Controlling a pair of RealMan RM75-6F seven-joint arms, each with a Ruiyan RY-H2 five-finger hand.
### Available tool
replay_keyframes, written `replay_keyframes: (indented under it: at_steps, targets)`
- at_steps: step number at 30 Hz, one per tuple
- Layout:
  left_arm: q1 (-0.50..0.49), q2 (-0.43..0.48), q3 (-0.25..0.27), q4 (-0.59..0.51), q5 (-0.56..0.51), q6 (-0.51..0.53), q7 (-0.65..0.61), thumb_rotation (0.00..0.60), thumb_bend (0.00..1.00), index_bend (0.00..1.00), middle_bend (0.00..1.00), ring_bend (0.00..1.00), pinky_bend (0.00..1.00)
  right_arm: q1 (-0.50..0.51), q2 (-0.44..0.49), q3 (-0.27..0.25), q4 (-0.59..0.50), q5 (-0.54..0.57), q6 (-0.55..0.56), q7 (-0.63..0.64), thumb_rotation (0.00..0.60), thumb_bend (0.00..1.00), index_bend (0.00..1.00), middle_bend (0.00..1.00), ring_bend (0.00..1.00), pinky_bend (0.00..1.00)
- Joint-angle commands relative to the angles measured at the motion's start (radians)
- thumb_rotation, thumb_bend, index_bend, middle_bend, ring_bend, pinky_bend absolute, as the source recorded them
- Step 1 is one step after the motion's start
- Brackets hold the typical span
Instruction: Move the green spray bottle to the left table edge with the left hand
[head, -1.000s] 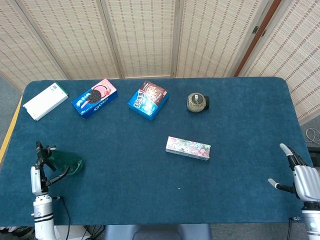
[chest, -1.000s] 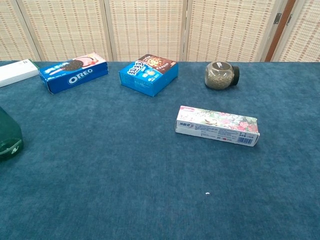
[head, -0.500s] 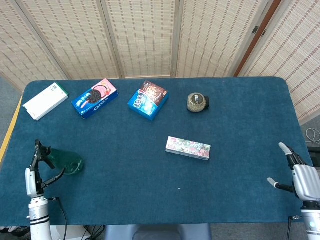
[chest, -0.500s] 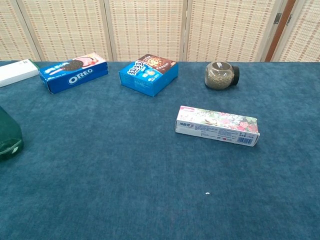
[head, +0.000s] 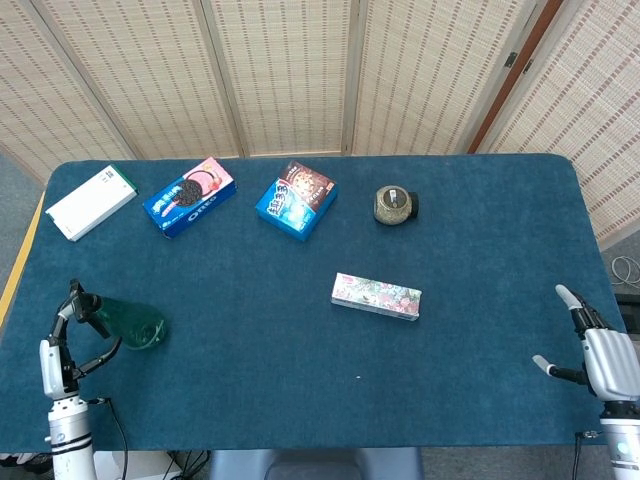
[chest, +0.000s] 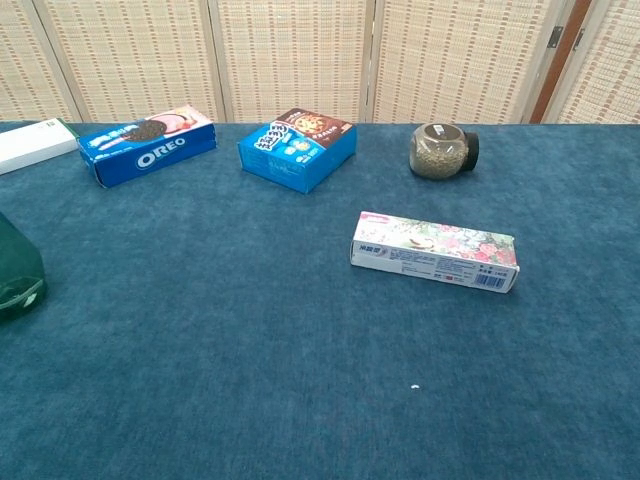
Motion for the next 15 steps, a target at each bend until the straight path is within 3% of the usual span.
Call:
replay_keyframes:
  at_steps: [1,15]
  targets:
    - [0.0,0.003,-0.004,0.006,-0.001,0.002,0.006,0.6,0.0,0.29,0.26,0.12,0.07,0.0,0.001,0.0,-0.001,0.0,0.0,-0.001,0.6,0.0,0.12,0.16,0.21,0.41]
    - [0.017,0.059,-0.007,0.021,0.009,0.029,0.017,0.6,0.0,0.33,0.27,0.14,0.08,0.004,0.004,-0.001,-0.01,-0.001,-0.003,-0.01,0.6,0.0,0.12,0.16,0.21,0.41]
